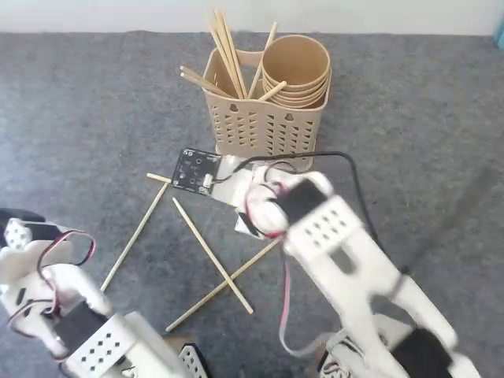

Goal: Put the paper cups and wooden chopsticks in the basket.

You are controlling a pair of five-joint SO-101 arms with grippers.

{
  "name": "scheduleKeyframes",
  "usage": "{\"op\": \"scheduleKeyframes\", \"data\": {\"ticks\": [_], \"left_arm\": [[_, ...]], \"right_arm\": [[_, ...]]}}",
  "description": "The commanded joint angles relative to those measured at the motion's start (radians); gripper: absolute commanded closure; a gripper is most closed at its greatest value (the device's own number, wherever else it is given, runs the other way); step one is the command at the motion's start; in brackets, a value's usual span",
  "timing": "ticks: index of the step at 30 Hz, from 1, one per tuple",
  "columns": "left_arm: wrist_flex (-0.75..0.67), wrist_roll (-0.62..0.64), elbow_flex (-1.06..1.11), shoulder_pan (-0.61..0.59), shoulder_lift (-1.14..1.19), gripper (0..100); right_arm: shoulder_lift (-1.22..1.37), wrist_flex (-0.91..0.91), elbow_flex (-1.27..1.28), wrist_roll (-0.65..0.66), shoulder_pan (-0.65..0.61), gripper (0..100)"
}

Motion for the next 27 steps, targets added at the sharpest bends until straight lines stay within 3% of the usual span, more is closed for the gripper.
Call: {"op": "scheduleKeyframes", "data": {"ticks": [1,9,18,23,27], "left_arm": [[-0.026,0.005,-0.005,0.0,-0.015,99],[-0.026,0.002,0.002,0.021,-0.015,99],[-0.028,0.002,0.004,0.046,-0.02,99],[-0.026,-0.006,0.005,0.043,-0.017,99],[-0.029,-0.038,0.024,0.046,-0.023,99]], "right_arm": [[-0.259,-0.015,-0.031,-0.078,0.015,99.1],[-0.555,-0.337,-0.031,-0.431,0.015,99.1],[-0.587,-0.74,-0.017,-0.772,0.088,99.1],[-0.472,-1.133,0.003,-0.83,0.131,99.1],[-0.291,-1.31,-0.044,-0.829,0.16,99.1]]}}
